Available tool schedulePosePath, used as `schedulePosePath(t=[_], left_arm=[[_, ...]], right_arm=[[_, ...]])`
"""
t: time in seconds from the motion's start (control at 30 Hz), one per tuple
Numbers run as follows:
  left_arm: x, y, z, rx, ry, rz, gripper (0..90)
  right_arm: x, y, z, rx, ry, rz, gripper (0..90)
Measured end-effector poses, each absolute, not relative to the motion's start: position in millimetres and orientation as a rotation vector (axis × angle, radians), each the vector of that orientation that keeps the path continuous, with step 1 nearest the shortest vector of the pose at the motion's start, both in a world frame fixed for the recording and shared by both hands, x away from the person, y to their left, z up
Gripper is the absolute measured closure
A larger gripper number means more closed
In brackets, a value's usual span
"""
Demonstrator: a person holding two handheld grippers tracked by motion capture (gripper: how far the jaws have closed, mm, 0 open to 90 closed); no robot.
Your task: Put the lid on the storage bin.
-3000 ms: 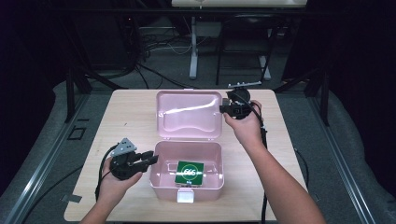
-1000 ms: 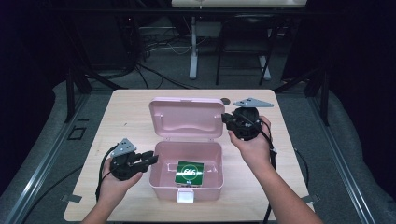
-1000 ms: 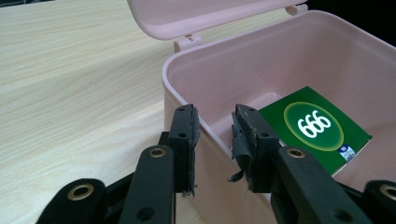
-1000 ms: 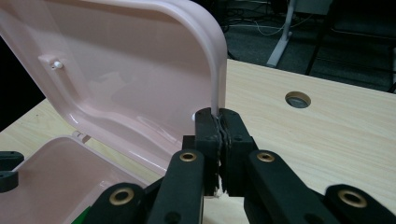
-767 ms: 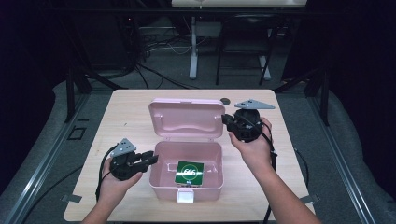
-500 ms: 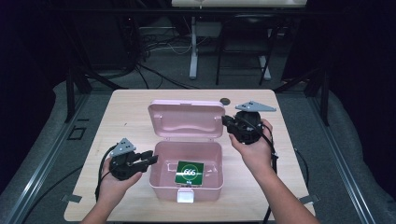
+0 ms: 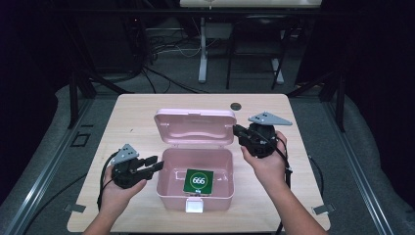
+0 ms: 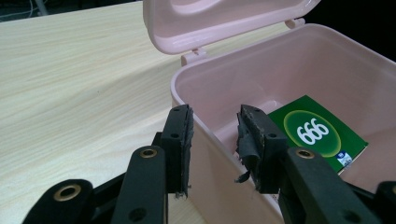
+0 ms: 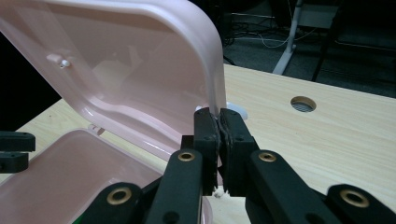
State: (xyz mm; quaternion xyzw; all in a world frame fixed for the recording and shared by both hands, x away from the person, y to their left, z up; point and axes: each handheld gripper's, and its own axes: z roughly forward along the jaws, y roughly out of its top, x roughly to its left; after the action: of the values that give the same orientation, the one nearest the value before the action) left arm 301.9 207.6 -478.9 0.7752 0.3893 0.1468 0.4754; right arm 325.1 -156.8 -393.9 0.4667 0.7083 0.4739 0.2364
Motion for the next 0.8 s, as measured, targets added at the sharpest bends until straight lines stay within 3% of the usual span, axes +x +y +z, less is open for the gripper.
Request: schedulePosePath(t=[0.8], left_arm=[[297.3, 211.5, -464.7, 1.858, 0.920, 0.402, 63.3]], right_arm=[[296.6, -158.3, -410.3, 1.244, 1.850, 1.383, 86.3]])
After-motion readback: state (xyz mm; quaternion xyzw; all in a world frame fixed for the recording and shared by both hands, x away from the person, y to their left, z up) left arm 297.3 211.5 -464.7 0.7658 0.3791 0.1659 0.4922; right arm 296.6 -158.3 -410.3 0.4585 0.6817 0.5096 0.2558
